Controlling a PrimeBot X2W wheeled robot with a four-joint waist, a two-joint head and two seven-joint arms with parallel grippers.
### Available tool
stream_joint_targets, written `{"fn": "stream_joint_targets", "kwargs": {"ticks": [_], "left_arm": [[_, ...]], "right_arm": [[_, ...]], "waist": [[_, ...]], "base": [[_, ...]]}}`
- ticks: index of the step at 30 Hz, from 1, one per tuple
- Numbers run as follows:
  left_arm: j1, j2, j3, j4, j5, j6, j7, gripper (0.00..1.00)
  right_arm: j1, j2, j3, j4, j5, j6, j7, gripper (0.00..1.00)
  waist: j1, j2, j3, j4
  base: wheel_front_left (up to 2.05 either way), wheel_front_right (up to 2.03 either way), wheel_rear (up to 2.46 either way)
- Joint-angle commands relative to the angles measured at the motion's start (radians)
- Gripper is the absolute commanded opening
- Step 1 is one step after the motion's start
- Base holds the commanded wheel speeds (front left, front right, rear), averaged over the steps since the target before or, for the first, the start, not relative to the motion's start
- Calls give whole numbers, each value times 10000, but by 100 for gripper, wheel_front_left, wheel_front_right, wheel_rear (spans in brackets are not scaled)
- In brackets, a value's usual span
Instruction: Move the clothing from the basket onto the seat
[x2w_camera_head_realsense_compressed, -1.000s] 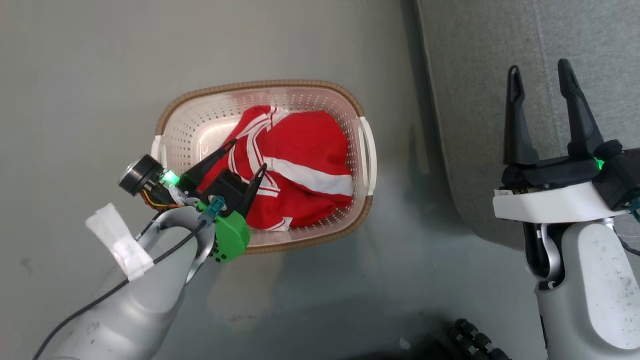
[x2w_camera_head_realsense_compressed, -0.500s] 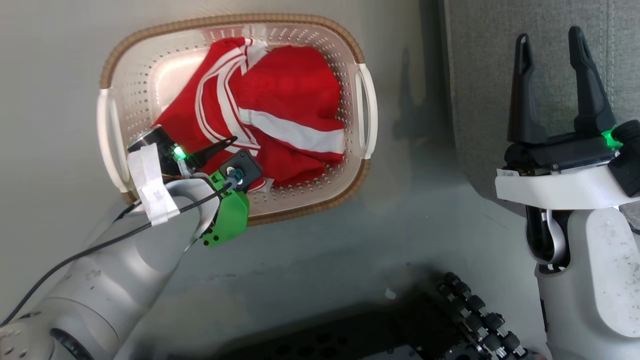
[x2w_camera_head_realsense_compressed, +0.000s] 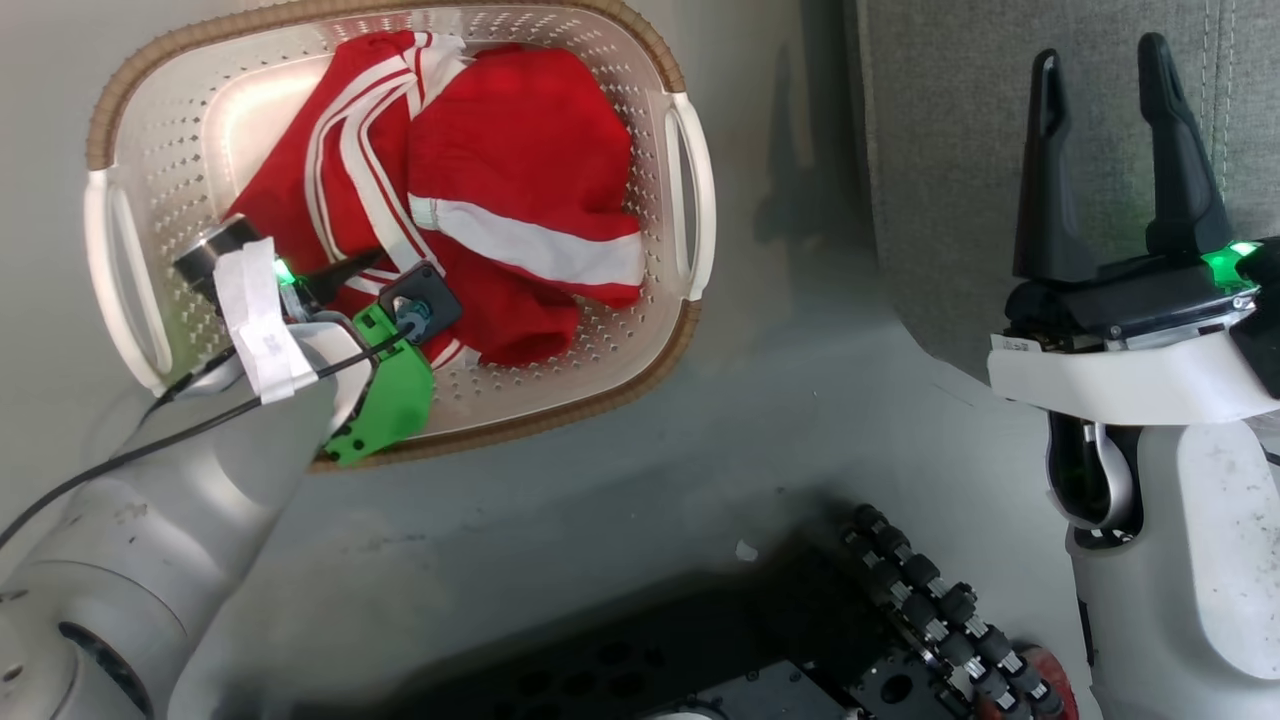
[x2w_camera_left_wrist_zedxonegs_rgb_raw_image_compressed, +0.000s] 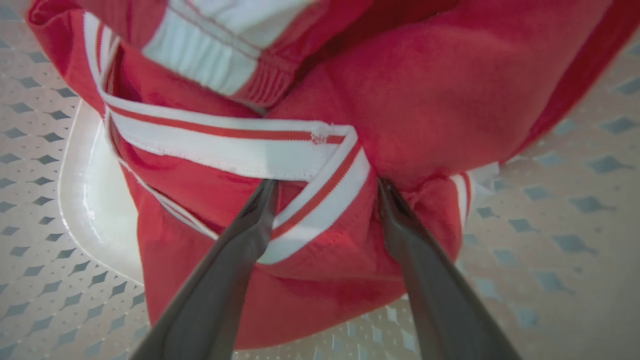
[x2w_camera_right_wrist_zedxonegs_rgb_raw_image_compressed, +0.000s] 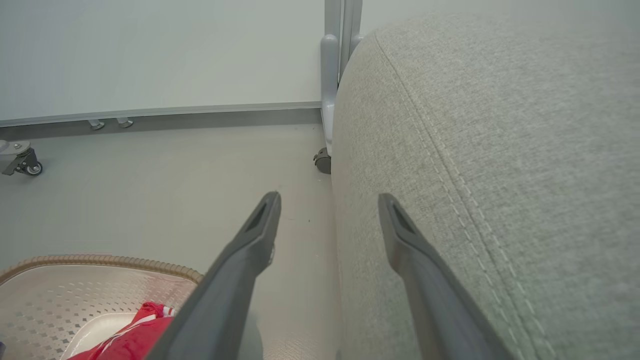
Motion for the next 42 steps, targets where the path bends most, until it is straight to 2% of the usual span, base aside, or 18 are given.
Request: {"fn": "stream_joint_targets", "kwargs": {"ticks": [1,6,9,10,12,13,14,21,25,34,42], "left_arm": [[-258,156,-31,141,197,22,-24,100],[-330,31,-51,436,339,22,-115,100],[-115,-23,-58,477,58,20,36,100],[-108,6,-62,465,12,20,54,63],[-100,16,-63,424,-10,22,120,18],[-86,25,-64,411,-22,20,117,7],[-126,54,-62,405,-10,22,49,0],[-192,-102,-59,505,-62,22,-405,0],[-126,-404,-15,713,-296,26,-1010,0],[967,-913,894,502,-1201,833,-1799,0],[2808,-573,2521,-1847,-1735,1644,-1798,0]], "right_arm": [[-154,-23,4,-99,-4,1,-31,100],[-149,-25,-46,-382,-59,1,-31,100],[-132,-23,-50,-494,-79,1,-31,100],[-129,-23,-35,-533,-83,1,-31,100],[-112,-23,-8,-594,-88,1,-31,100],[-96,-23,-3,-611,-95,1,-31,100],[-82,-23,4,-625,-112,1,-31,100],[1,-25,-28,-540,-181,1,-31,100],[92,-26,-66,-393,-254,1,-31,100],[449,-29,66,87,-393,1,-31,100],[1359,-31,238,653,-437,-1,-31,100]], "waist": [[-1,0,95,-88],[-1,0,188,-161],[-1,0,228,-206],[-1,0,245,-227],[-1,0,255,-242],[-1,0,257,-242],[-1,0,258,-239],[-1,0,-22,-108],[-1,0,-626,143],[-1,0,-2670,653],[-1,0,-4956,994]], "base": [[0,0,0],[0,0,0],[0,0,0],[0,0,0],[0,0,0],[0,0,0],[0,0,0],[0,0,0],[0,0,0],[0,0,0],[0,0,0]]}}
